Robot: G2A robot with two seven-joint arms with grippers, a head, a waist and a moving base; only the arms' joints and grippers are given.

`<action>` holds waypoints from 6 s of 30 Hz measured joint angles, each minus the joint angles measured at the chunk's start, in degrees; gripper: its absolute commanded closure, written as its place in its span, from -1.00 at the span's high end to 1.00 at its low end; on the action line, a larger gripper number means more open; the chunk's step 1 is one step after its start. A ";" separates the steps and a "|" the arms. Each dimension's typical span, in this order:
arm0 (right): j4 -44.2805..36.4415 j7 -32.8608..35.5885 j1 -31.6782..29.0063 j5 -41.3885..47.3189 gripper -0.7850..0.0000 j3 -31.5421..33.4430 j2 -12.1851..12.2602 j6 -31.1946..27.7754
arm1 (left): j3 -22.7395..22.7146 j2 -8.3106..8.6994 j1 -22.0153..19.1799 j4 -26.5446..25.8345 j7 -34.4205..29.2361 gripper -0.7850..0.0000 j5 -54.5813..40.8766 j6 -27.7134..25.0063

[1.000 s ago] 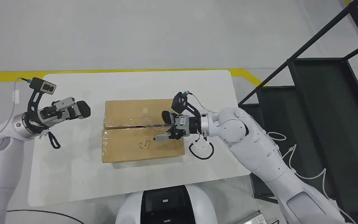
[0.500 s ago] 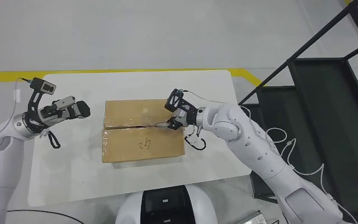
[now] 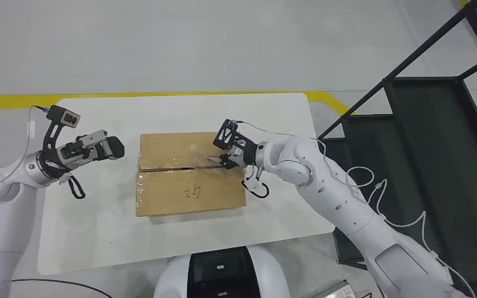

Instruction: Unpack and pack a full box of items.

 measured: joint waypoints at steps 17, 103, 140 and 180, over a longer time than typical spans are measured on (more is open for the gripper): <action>-1.19 0.84 -0.89 -0.32 0.04 0.09 -0.24 -0.34 | -0.50 -0.03 0.80 -0.41 0.24 1.00 0.31 0.42; -11.07 -10.88 -3.75 -25.07 -1.00 -3.23 -4.63 5.44 | 5.27 -0.29 -2.01 12.04 -1.97 1.00 12.96 8.86; -17.33 -16.20 -5.03 -42.63 -1.00 -6.96 -7.14 11.73 | 10.31 -1.59 -7.66 13.35 -0.72 1.00 12.66 7.34; -6.13 -16.15 -1.00 -32.54 1.00 -13.00 -12.62 6.07 | 4.52 -0.71 -5.01 12.88 0.43 1.00 5.65 4.63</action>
